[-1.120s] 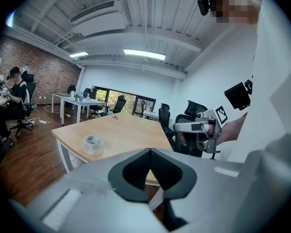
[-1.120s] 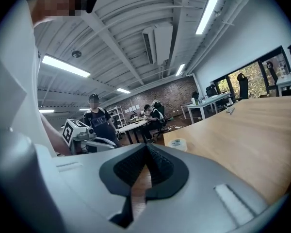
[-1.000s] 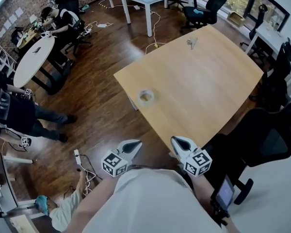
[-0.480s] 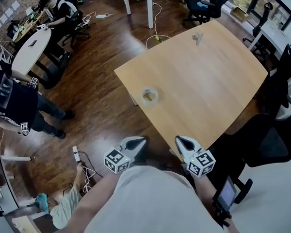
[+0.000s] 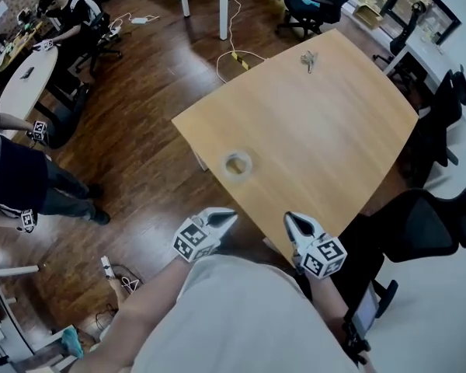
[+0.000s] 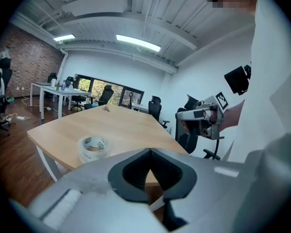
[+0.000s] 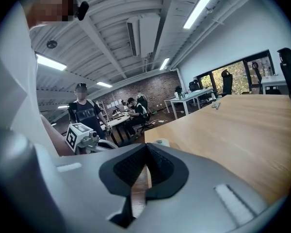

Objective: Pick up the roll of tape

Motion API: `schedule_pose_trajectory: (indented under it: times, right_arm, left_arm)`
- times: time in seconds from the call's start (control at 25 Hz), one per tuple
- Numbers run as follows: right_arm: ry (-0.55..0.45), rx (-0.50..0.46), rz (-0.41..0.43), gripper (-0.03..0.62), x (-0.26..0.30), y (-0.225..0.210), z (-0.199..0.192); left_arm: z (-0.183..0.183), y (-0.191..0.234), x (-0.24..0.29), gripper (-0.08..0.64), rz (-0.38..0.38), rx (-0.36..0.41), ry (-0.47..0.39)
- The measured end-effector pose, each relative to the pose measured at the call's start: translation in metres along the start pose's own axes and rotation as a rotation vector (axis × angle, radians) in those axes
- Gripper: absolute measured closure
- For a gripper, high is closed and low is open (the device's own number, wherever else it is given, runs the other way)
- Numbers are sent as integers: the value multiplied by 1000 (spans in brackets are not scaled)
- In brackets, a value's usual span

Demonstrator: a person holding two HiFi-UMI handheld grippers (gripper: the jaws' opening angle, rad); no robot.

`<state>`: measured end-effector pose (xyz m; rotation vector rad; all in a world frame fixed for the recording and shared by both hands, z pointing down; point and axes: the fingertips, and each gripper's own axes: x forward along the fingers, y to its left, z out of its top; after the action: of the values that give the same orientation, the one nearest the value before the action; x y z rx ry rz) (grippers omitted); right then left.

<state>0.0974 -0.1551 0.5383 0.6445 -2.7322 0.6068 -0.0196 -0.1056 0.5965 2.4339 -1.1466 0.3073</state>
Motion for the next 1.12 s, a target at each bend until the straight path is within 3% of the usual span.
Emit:
schedule_pose_trajectory:
  times: [0.2, 0.6, 0.88, 1.12]
  right_arm:
    - [3, 21, -60, 586, 20, -4, 1]
    - [1, 53, -141, 586, 56, 9, 11]
    - [-20, 62, -210, 586, 61, 7, 23]
    - [-48, 89, -274, 586, 43, -10, 23]
  left_arm:
    - [-22, 47, 13, 554, -2, 131, 174]
    - [-22, 109, 25, 554, -53, 304, 362]
    - [-26, 132, 38, 508, -139, 443, 515]
    - [-31, 131, 58, 460, -204, 646, 624]
